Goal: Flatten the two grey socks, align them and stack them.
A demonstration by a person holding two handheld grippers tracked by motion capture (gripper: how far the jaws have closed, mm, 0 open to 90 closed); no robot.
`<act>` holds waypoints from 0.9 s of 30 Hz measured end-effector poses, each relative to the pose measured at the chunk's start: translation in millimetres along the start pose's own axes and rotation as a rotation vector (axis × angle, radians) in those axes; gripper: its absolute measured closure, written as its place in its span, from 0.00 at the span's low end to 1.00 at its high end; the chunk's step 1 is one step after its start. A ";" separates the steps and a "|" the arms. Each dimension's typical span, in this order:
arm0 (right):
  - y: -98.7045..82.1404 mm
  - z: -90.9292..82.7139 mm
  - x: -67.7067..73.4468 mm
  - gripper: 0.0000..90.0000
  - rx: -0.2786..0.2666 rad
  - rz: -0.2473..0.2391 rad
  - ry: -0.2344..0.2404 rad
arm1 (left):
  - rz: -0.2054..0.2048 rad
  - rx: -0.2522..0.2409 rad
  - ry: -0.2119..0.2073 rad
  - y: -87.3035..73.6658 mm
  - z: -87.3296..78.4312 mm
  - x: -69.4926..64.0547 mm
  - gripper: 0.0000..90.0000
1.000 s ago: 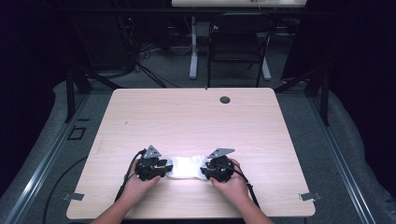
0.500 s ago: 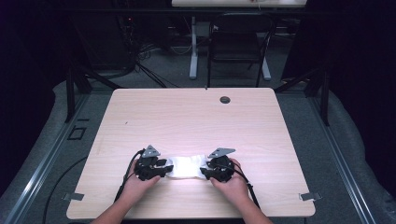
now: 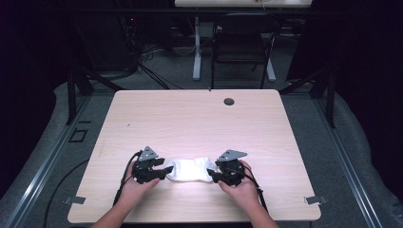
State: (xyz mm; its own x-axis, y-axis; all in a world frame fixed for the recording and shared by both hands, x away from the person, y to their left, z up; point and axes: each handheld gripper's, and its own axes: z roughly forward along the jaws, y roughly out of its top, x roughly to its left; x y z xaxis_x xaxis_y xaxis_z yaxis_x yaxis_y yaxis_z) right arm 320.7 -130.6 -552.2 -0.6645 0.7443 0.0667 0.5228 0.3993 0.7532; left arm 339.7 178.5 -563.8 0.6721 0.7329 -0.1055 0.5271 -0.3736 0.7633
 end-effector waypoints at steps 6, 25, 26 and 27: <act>-1.4 -9.6 -2.7 0.56 -0.015 0.004 -0.018 | 0.000 -0.015 0.016 -0.9 -9.2 3.8 0.50; -21.4 -30.5 -0.6 0.54 -0.001 0.005 -0.050 | -0.005 -0.028 -0.003 -8.7 -32.5 3.4 0.51; -22.6 -31.9 0.0 0.54 -0.001 0.005 -0.051 | -0.002 -0.023 -0.003 -9.3 -33.3 3.5 0.51; -23.3 -32.8 0.1 0.54 0.001 0.005 -0.051 | -0.005 -0.027 0.000 -10.5 -33.6 2.9 0.51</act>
State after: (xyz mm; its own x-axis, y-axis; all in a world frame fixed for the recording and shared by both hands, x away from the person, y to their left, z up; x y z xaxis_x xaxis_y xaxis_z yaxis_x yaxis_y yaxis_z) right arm 290.8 -157.4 -548.3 -0.6338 0.7727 0.0365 0.5266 0.3965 0.7520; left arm 318.6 203.6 -550.7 0.6693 0.7349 -0.1097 0.5167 -0.3543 0.7795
